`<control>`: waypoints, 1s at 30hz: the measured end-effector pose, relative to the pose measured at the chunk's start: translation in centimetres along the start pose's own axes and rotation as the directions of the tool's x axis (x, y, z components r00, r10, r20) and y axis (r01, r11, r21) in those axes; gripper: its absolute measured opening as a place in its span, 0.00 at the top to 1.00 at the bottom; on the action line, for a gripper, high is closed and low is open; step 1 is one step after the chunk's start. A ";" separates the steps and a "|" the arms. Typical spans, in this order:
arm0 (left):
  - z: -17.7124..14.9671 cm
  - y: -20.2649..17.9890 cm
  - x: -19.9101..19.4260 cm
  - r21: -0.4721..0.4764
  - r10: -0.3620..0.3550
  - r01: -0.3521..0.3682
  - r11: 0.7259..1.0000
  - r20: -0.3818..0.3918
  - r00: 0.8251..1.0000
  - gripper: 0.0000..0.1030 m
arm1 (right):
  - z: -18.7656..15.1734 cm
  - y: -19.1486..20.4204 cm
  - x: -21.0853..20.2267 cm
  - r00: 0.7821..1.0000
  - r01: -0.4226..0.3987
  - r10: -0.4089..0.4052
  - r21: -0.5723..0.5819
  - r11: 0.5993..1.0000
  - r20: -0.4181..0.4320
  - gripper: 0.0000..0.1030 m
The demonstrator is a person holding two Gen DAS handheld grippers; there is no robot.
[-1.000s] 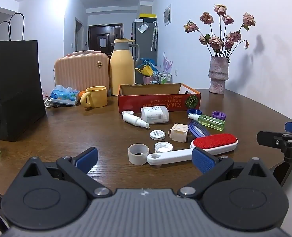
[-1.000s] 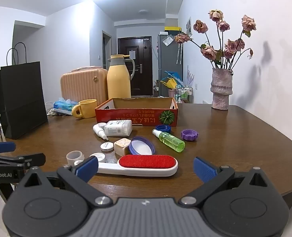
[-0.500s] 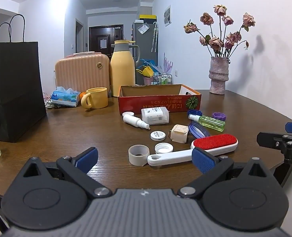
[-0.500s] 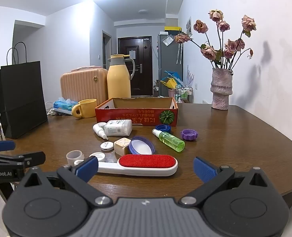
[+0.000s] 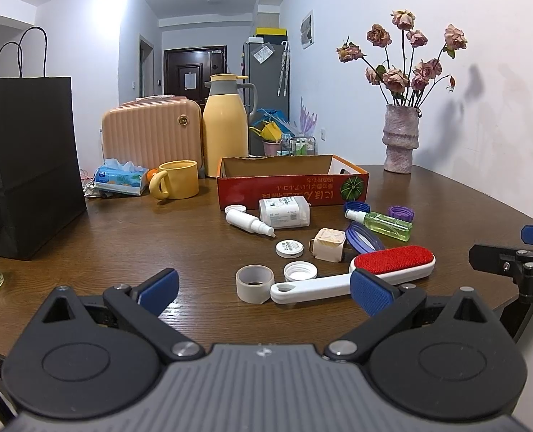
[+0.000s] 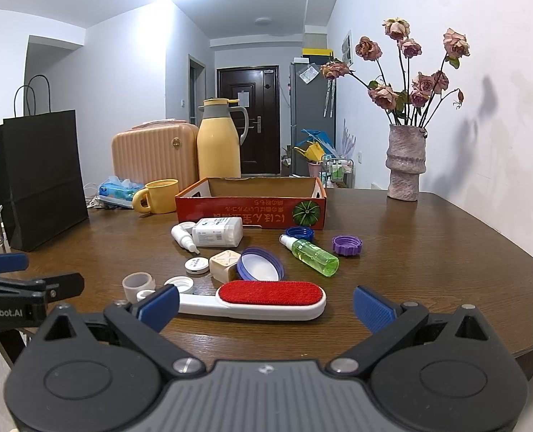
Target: Organize rigid objects
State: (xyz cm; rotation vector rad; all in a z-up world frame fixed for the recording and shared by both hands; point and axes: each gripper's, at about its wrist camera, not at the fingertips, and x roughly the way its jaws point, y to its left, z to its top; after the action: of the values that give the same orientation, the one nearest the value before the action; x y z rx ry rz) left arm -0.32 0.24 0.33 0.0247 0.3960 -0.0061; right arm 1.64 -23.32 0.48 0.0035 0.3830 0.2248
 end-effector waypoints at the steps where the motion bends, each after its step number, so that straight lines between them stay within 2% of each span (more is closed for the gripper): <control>1: 0.0 0.0 0.0 -0.001 0.000 0.000 1.000 0.001 1.000 0.00 | 0.0 0.0 0.0 1.000 0.000 0.000 0.000 1.000 0.000 0.00; 30: -0.1 -0.1 0.0 -0.001 0.002 -0.002 1.000 0.002 1.000 0.00 | 0.0 0.1 -0.1 1.000 0.000 0.000 -0.006 1.000 -0.003 0.00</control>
State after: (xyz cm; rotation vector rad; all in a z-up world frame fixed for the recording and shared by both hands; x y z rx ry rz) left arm -0.37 0.19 0.28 0.0244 0.3938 -0.0038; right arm 1.56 -23.28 0.56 -0.0030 0.3857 0.2264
